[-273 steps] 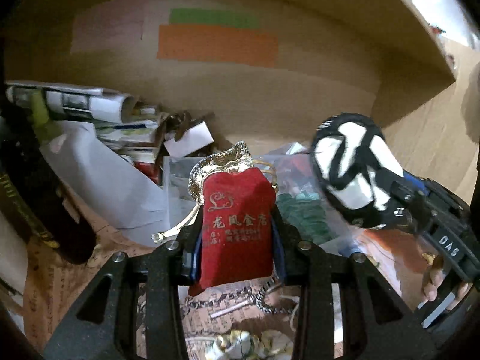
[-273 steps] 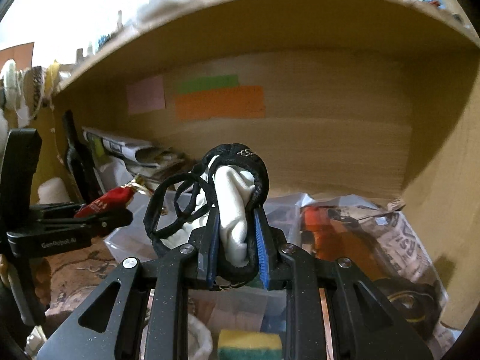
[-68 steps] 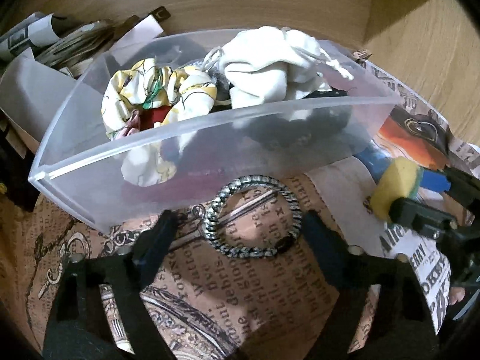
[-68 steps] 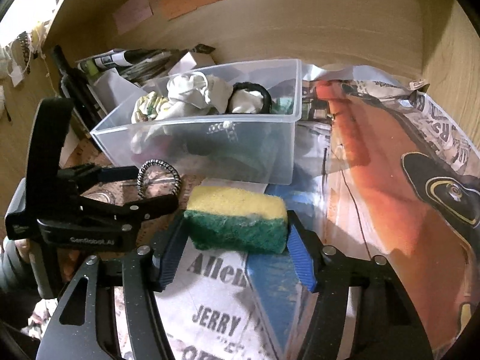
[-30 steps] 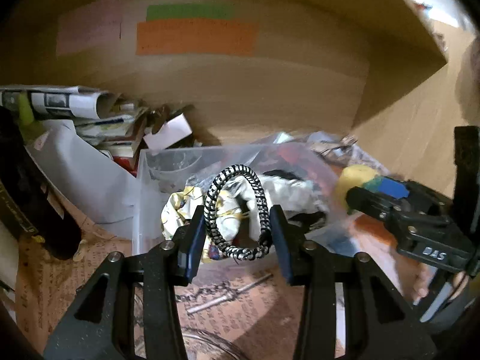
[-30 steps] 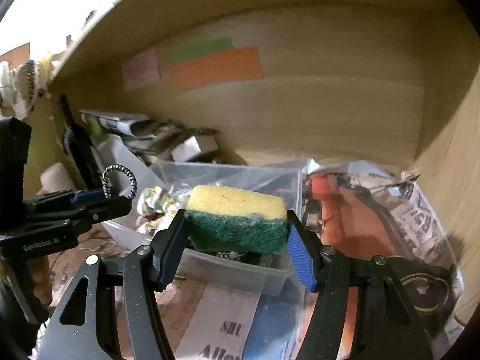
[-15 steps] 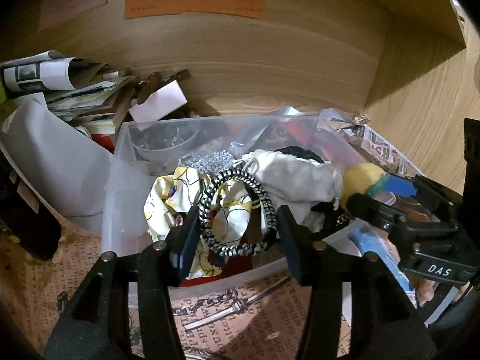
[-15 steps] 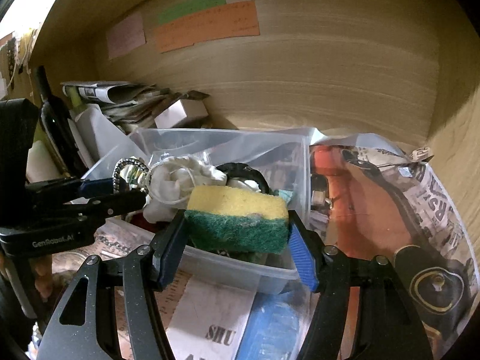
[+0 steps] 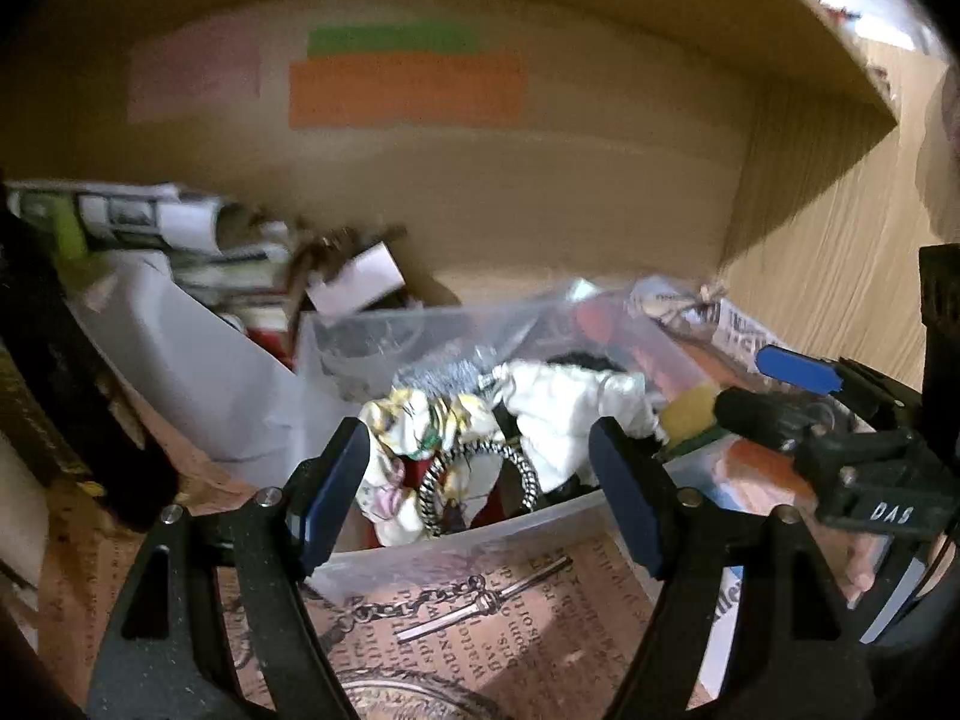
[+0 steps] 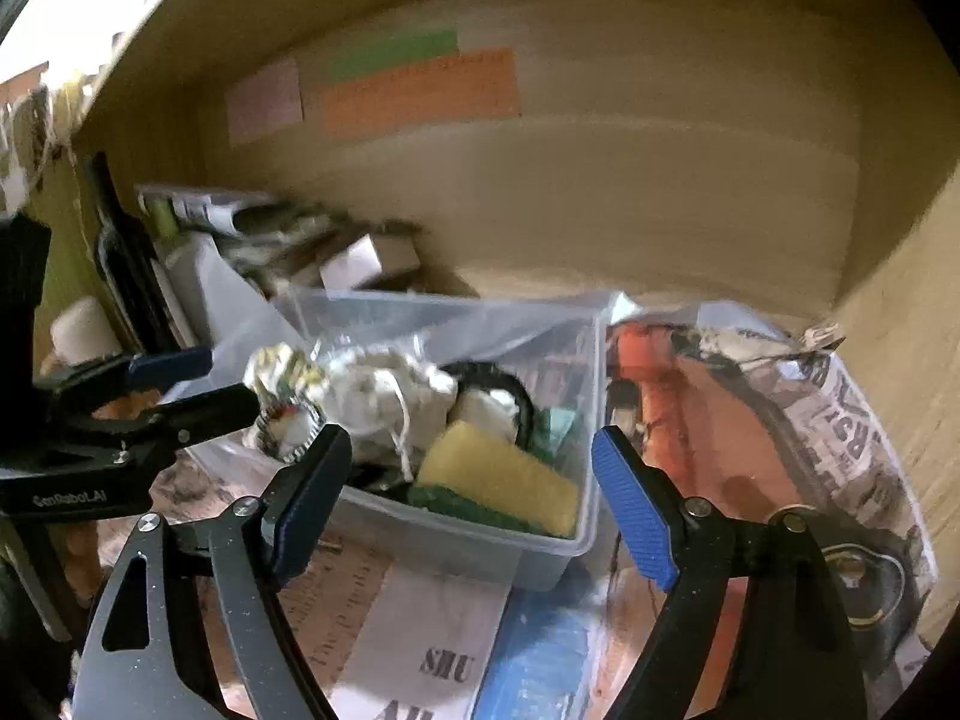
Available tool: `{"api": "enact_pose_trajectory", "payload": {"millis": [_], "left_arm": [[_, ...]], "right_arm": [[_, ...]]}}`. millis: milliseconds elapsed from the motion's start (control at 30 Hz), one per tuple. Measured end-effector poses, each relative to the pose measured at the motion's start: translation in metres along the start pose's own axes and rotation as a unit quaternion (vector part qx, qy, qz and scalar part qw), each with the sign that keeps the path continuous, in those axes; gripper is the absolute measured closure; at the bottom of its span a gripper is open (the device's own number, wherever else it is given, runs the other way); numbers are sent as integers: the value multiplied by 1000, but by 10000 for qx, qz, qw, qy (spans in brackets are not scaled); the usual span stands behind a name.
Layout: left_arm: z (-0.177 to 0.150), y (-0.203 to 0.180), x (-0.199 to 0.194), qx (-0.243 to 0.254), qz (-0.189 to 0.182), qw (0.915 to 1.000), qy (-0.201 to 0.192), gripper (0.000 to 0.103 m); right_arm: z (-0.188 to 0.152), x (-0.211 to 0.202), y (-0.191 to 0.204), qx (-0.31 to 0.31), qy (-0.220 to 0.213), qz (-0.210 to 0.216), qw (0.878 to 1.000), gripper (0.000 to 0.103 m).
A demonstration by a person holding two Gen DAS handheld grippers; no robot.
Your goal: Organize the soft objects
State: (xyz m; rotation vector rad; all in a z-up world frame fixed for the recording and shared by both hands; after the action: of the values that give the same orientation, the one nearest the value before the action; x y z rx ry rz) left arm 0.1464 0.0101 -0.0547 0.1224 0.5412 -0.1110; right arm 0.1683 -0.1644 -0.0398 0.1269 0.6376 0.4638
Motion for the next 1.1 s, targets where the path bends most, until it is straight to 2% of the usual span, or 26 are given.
{"api": "enact_pose_trajectory", "payload": {"millis": [167,233,500,567,667,1100], "left_arm": [[10,0,-38,17,229,9985,-490,26],[13,-1,-57,48,349,9966,-744,19],[16,-10,-106,147,576,9896,-1307,7],[14,-12,-114,152,608,9883,-1387,5],[11,-14,-123,131,577,9874,-1469,1],[2,-16,-134,109,604,9864,-1524,0]], "right_arm": [[11,-31,7,-20,-343,96,9994,22],[14,-45,12,-87,-505,116,9986,20],[18,-91,31,-191,-1071,272,9937,12],[18,-99,34,-215,-1160,279,9926,6],[17,-107,39,-239,-1270,310,9911,2],[11,-118,53,-327,-1349,362,9897,0]]}}
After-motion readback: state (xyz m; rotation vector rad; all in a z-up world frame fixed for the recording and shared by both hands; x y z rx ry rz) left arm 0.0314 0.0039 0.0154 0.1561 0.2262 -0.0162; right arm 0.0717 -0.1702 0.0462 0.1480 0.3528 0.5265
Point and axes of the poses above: each gripper's, at about its wrist camera, not at the fingertips, and x roughly the way its jaws point, y to its left, z to its top, the point moved 1 cm from there along x, roughly the way its jaws point, and after that the axes turned 11 degrees about x, right-handed, at the moved point
